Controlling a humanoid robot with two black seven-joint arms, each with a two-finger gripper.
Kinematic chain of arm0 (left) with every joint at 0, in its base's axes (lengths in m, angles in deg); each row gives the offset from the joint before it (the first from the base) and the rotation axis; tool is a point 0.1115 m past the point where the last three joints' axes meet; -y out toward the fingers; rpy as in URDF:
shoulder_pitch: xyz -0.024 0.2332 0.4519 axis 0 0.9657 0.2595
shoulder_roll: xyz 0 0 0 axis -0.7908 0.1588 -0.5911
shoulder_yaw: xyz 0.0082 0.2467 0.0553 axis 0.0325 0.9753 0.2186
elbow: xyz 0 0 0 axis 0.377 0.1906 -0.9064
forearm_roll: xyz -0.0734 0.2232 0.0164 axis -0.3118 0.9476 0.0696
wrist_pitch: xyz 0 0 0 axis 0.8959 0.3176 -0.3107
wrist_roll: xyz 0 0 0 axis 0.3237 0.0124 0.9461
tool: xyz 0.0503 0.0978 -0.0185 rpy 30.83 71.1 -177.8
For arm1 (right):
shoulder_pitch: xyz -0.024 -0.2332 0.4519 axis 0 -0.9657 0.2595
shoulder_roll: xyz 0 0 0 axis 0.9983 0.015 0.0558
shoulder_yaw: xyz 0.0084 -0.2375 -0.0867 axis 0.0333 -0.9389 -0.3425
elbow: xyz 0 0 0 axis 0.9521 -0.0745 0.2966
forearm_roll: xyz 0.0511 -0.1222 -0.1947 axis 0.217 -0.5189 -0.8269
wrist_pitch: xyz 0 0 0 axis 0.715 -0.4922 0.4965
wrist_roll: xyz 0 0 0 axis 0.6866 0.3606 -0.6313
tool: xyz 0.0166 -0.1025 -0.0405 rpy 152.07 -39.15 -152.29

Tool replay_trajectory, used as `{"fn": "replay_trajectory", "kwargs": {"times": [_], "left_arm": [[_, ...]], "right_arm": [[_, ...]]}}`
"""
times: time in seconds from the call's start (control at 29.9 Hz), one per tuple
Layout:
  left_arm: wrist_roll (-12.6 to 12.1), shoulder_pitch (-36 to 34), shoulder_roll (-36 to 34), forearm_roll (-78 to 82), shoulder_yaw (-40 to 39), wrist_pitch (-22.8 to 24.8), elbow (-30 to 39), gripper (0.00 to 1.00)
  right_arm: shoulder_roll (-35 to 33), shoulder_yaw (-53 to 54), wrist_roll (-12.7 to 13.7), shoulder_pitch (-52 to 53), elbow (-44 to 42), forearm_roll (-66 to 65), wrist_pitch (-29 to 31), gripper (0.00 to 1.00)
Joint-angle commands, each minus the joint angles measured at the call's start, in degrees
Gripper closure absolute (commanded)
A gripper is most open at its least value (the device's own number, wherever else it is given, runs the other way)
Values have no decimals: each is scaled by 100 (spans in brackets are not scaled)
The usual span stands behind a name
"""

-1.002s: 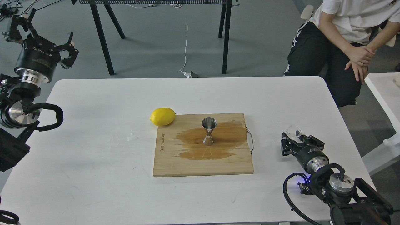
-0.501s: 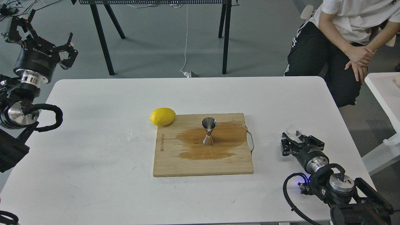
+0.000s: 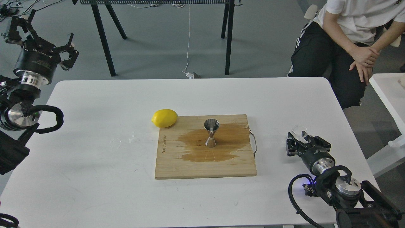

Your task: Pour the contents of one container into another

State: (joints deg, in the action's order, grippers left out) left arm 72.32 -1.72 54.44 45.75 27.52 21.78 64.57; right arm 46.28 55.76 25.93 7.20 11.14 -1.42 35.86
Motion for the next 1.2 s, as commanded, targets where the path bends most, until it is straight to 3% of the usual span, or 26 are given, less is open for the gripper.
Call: {"fn": "replay_trajectory", "kwargs": {"times": [0.0,0.23,0.27,0.33,0.57,1.04,1.17], "left_arm": [[0,0,0,0,0,0,0,0],[0,0,-26,0,0,8,0,0],[0,0,-26,0,0,8,0,0],[0,0,-17,0,0,0,0,0],[0,0,-17,0,0,0,0,0],[0,18,-26,0,0,8,0,0],[0,18,-35,0,0,8,0,0]], "right_arm": [[-2,9,3,-32,62,1,-6,57],[-2,9,3,-32,44,1,-76,59],[-2,9,3,-32,35,1,-120,56],[-2,9,3,-32,35,1,-208,33],[-2,18,-6,-32,9,-8,-297,15],[-37,44,-67,-32,70,1,-297,9],[-159,88,-50,-180,429,1,-288,6]]}}
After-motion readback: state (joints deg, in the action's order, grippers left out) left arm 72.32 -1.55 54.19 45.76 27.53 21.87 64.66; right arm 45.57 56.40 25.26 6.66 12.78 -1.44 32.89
